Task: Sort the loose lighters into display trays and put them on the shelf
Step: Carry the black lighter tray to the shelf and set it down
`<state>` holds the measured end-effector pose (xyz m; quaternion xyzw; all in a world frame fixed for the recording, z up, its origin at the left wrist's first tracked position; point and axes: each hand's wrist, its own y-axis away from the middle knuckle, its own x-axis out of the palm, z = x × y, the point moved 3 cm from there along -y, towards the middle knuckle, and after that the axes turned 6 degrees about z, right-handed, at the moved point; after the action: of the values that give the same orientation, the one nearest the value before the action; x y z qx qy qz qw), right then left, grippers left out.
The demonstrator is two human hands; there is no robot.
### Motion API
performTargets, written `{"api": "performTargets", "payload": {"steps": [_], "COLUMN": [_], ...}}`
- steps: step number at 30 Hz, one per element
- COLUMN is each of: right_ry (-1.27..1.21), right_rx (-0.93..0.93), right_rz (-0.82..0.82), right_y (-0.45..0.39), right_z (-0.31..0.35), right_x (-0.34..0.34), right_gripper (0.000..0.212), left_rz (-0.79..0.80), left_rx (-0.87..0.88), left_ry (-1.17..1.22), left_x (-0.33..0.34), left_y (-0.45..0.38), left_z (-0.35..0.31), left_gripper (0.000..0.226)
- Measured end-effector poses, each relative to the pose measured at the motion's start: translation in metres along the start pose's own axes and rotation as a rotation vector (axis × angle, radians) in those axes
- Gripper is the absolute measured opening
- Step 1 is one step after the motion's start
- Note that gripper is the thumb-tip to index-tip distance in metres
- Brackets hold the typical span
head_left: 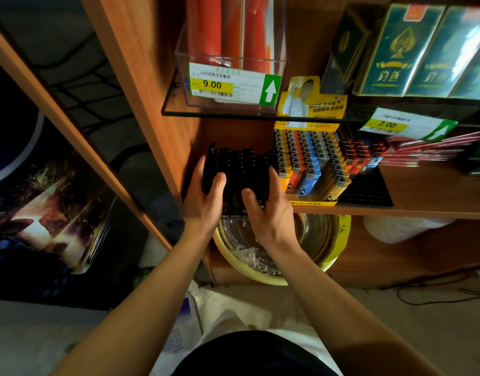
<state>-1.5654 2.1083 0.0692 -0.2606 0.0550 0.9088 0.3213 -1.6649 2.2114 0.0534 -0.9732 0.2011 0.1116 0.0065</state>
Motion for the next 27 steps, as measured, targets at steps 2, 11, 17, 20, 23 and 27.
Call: {"api": "performTargets", "payload": {"steps": [2, 11, 17, 20, 23, 27], "right_ry": [0.018, 0.252, 0.454, 0.680, 0.831, 0.939], "right_rx": [-0.017, -0.184, -0.340, -0.407, -0.399, -0.415], "right_rz": [-0.003, -0.040, -0.078, -0.055, 0.021, 0.032], "right_y": [0.002, 0.012, 0.013, 0.016, 0.019, 0.015], "right_z": [0.001, 0.001, -0.003, -0.007, -0.013, -0.014], "right_x": [-0.001, -0.008, -0.012, -0.011, -0.009, -0.013], "right_gripper": [0.072, 0.068, 0.055, 0.062, 0.077, 0.084], "left_rz": [0.007, 0.036, 0.072, 0.090, 0.113, 0.142], "left_rx": [-0.015, 0.055, 0.298, 0.360, 0.393, 0.480], "left_ry": [-0.020, -0.107, -0.276, -0.460, -0.583, -0.694], "left_x": [-0.002, -0.014, -0.017, -0.016, -0.015, -0.014], "left_y": [0.002, 0.022, 0.032, 0.036, 0.045, 0.048], "left_z": [0.001, 0.007, -0.001, -0.004, -0.001, 0.010], "left_gripper": [0.076, 0.068, 0.058, 0.058, 0.064, 0.073]}}
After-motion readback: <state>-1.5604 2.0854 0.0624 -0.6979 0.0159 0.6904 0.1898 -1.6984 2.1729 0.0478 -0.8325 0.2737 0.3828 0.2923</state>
